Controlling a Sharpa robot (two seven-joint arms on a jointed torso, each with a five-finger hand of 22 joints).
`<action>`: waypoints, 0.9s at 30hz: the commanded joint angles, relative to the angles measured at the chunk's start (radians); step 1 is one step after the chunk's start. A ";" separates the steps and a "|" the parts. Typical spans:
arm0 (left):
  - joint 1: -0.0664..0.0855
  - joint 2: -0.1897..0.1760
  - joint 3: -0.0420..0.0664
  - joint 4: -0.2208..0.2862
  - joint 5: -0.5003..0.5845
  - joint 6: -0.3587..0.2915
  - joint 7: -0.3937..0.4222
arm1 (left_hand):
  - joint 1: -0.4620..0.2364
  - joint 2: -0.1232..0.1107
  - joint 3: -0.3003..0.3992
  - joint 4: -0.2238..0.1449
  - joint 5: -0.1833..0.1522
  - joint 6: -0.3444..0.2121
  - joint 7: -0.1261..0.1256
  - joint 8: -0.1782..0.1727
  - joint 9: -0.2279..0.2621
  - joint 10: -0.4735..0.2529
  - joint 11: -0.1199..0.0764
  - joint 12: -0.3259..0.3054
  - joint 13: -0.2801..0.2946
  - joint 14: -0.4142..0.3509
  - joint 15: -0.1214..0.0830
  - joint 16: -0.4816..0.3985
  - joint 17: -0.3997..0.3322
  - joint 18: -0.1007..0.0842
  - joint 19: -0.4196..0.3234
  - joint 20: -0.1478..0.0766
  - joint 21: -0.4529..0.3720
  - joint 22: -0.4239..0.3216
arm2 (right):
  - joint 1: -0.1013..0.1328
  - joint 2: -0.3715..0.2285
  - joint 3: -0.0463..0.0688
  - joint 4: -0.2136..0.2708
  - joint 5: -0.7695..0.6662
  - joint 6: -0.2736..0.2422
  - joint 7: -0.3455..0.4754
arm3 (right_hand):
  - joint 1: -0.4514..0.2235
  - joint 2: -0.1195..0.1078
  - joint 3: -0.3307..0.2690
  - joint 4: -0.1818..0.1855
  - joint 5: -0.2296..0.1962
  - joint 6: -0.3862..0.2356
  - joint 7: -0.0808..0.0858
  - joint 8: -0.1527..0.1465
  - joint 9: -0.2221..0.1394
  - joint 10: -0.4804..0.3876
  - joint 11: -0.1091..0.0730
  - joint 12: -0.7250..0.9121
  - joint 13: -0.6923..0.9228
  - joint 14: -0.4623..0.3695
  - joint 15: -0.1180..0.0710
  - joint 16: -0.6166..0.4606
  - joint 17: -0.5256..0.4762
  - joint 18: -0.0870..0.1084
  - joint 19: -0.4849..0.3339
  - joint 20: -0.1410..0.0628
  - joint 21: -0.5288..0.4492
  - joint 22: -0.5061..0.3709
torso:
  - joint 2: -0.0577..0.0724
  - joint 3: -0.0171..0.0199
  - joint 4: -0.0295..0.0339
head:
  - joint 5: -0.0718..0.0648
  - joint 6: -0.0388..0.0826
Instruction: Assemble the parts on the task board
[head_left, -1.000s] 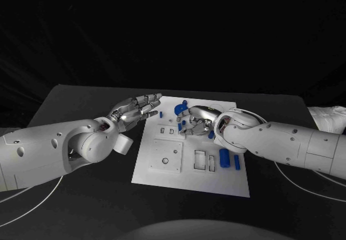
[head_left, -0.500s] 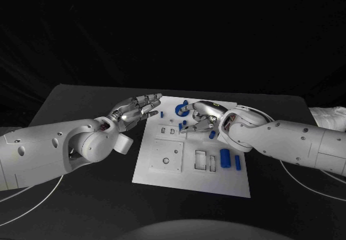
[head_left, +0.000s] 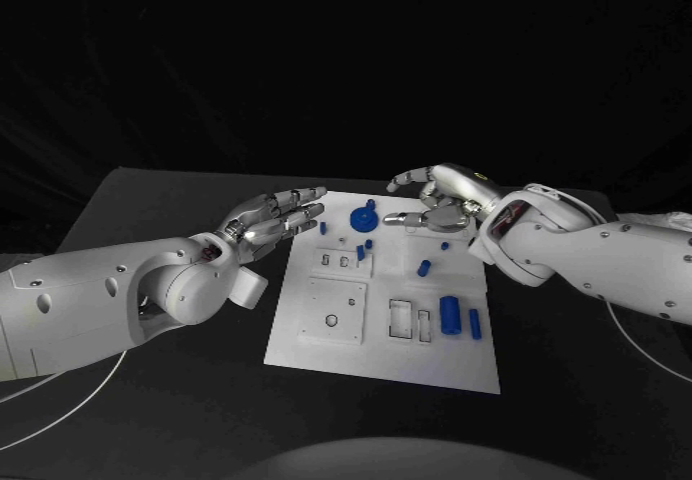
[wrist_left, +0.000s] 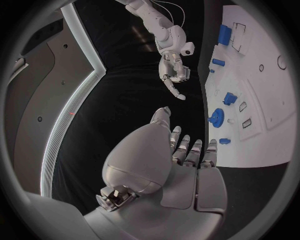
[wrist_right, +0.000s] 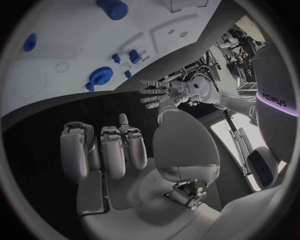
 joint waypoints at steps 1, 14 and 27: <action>0.000 0.002 0.001 0.003 -0.094 -0.069 0.032 | 0.017 -0.009 0.002 -0.013 -0.006 -0.001 0.007 0.005 0.001 0.001 0.007 0.010 0.002 -0.003 -0.011 -0.005 -0.001 -0.002 0.009 0.000 0.008 -0.006 | 0.006 -0.043 -0.001 0.021 0.116 -0.050 0.081 | -0.085 0.061 -0.026 -0.001 0.012 0.017 0.003 0.007 -0.010 0.102 0.009 0.004 0.263 0.106 0.009 0.003 0.263 0.008 -0.004 0.002 -0.002 0.214 | -0.001 0.0030 -0.0043 | 0.007 0.004; 0.046 -0.033 0.003 0.043 -0.454 -0.287 -0.032 | -0.001 -0.055 -0.055 0.074 -0.236 0.200 0.017 0.119 0.022 0.347 0.104 0.638 0.183 0.555 0.020 0.628 0.177 0.010 0.640 -0.016 0.401 0.156 | 0.011 -0.149 -0.003 0.075 0.200 -0.024 0.079 | -0.106 0.175 -0.094 -0.002 0.097 0.087 0.013 0.017 -0.039 0.102 0.017 0.004 0.263 0.106 0.015 0.003 0.263 -0.004 0.037 0.009 0.039 0.230 | -0.004 0.0330 -0.0356 | 0.028 -0.008; 0.218 0.058 0.005 0.013 -0.986 0.030 -0.671 | -0.420 -0.012 -0.242 0.076 -0.433 0.597 -0.034 0.365 0.112 1.522 -0.073 1.286 1.533 1.527 -0.154 1.479 1.549 -0.102 1.303 -0.194 1.366 1.184 | 0.013 -0.141 -0.007 0.061 0.208 0.067 0.028 | -0.071 0.201 -0.122 -0.003 0.140 0.111 0.012 0.018 -0.052 0.102 0.017 0.004 0.263 0.106 0.015 0.003 0.263 -0.010 0.058 0.009 0.058 0.237 | -0.008 0.0563 -0.0674 | 0.053 -0.016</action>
